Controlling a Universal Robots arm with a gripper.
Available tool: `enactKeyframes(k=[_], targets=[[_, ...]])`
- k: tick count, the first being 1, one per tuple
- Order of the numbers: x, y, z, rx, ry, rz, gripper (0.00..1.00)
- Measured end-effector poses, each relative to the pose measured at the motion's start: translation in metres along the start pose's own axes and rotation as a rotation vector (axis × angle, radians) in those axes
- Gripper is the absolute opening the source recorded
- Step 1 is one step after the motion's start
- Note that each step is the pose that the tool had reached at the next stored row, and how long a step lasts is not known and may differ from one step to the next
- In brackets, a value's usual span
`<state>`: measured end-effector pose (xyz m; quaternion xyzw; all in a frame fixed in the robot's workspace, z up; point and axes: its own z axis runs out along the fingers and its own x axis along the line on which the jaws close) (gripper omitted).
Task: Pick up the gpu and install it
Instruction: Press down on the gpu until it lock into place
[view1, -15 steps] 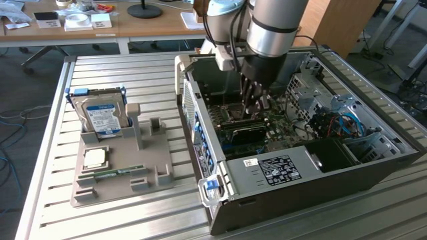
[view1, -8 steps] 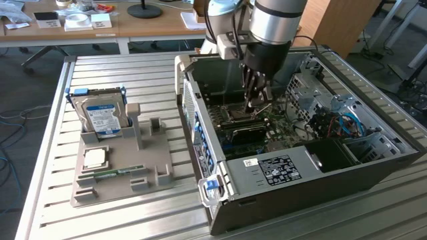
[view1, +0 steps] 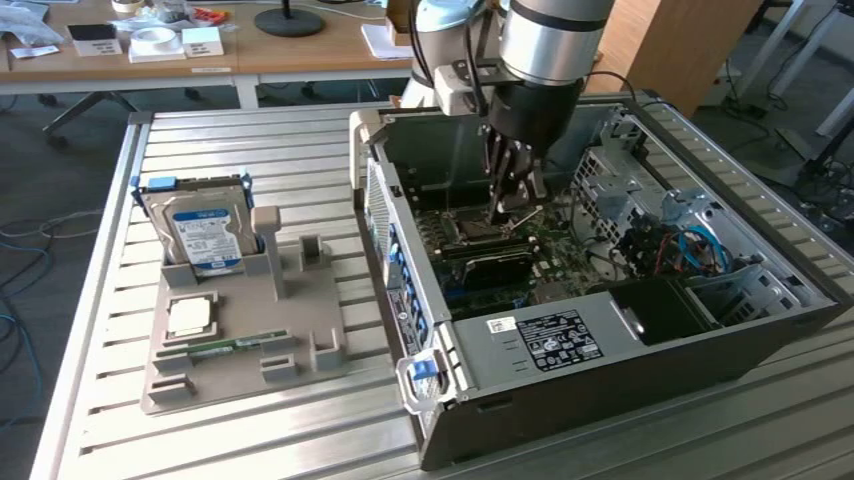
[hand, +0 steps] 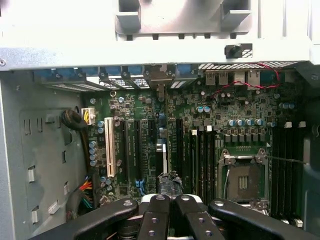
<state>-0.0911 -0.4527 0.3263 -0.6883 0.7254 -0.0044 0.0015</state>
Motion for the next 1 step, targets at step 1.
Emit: enactKeyframes(k=[1], targets=[[0.0000, 0.0000, 0.0000, 0.0000, 0.0001, 0.000, 0.11]])
